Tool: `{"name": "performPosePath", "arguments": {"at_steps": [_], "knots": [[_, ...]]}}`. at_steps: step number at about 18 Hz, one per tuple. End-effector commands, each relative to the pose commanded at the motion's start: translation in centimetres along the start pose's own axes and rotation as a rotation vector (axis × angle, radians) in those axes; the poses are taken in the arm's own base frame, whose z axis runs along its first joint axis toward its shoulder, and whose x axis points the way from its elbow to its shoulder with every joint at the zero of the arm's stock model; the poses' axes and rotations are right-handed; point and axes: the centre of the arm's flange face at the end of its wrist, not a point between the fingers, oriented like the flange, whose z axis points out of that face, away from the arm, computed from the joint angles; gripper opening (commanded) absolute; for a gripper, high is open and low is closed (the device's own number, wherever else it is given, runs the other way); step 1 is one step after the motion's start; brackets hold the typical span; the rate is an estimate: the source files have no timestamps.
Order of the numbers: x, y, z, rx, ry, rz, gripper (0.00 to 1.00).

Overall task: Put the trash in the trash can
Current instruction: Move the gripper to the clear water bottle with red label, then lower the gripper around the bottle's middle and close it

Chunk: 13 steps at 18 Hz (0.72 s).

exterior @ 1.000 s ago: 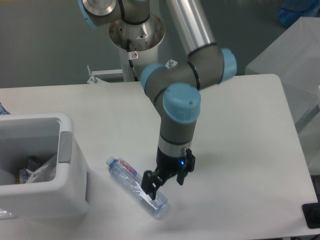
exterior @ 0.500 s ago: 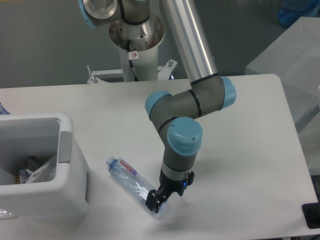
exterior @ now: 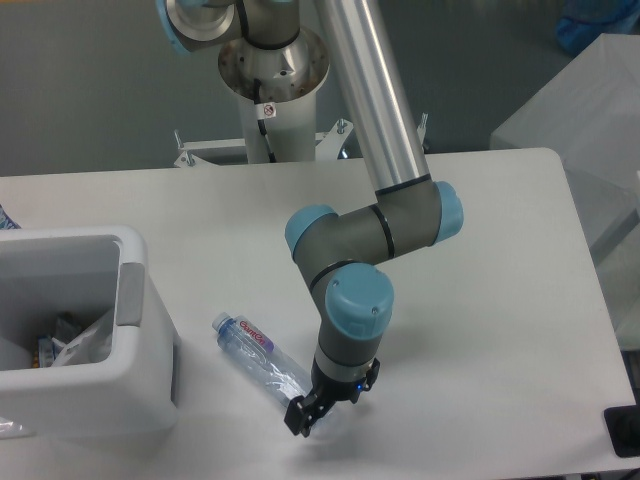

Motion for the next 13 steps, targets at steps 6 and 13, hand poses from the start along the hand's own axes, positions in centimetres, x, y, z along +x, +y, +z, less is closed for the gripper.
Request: {"name": "performPosePath", "arguments": {"at_steps": [6, 13], "knots": [[0.8, 1.1, 1.8, -0.010, -0.070, 0.025, 1.00], [0.8, 1.3, 2.0, -0.012, -0.076, 0.026, 0.82]]}}
